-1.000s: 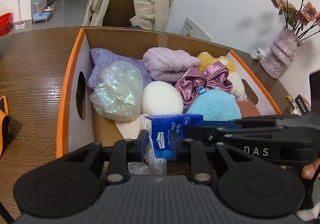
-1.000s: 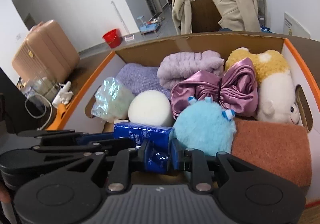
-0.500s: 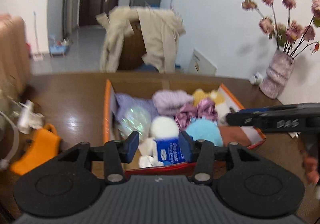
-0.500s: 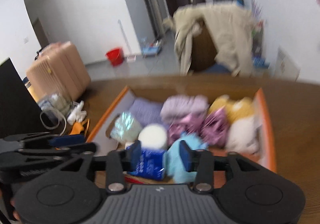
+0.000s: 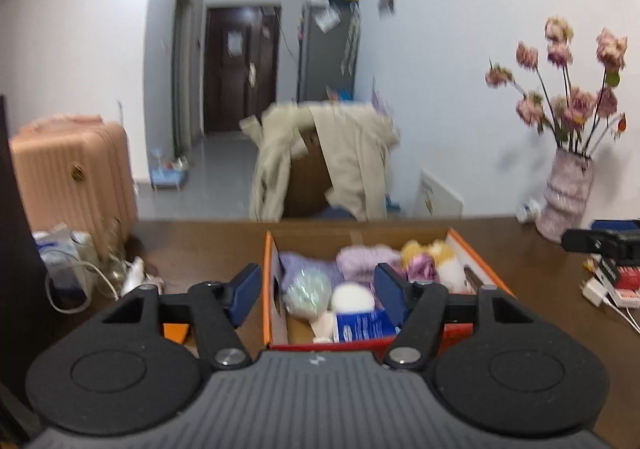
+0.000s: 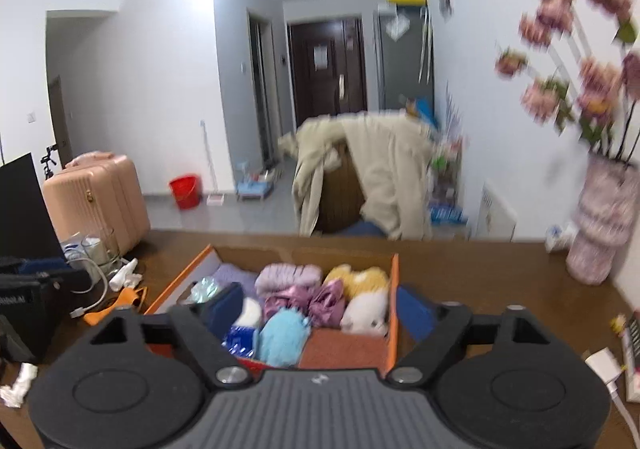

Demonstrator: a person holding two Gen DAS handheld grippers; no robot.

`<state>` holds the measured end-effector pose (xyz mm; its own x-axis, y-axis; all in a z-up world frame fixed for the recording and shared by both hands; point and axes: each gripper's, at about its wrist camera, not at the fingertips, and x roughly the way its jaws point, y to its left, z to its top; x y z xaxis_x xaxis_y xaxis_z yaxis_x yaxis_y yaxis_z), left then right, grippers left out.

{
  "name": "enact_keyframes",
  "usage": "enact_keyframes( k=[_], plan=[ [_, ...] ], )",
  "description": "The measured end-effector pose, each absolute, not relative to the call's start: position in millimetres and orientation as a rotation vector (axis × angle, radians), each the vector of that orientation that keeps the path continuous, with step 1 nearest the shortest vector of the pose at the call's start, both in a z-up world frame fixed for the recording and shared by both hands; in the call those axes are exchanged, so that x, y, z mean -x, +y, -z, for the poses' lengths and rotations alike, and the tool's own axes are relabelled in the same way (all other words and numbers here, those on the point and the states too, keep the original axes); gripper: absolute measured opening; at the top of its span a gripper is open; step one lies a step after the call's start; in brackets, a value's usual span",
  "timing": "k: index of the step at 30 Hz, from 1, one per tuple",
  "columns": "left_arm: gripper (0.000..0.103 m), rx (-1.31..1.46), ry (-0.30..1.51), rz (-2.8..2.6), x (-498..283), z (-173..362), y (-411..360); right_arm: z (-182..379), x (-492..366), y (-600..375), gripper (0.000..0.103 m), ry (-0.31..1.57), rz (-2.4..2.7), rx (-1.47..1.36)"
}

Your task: Organize soft objects

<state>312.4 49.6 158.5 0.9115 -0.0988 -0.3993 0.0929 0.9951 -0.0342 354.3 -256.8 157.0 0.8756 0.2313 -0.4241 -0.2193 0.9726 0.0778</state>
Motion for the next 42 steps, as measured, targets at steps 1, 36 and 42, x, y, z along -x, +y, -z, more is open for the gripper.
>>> enact_keyframes(
  k=[1, 36, 42],
  plan=[
    [0.066, 0.016, 0.387, 0.096, -305.4, -157.7, 49.2, -155.9, -345.7, -255.4, 0.089, 0.412, -0.228, -0.012],
    [0.103, -0.006, 0.218, -0.003, -16.5, -43.2, 45.1, -25.0, -41.3, -204.0, 0.103, 0.305, -0.239, -0.074],
    [0.103, -0.017, 0.193, 0.021, -14.0, -47.4, 41.5, -28.4, -35.5, -212.1, 0.103, 0.277, -0.222, -0.108]
  ],
)
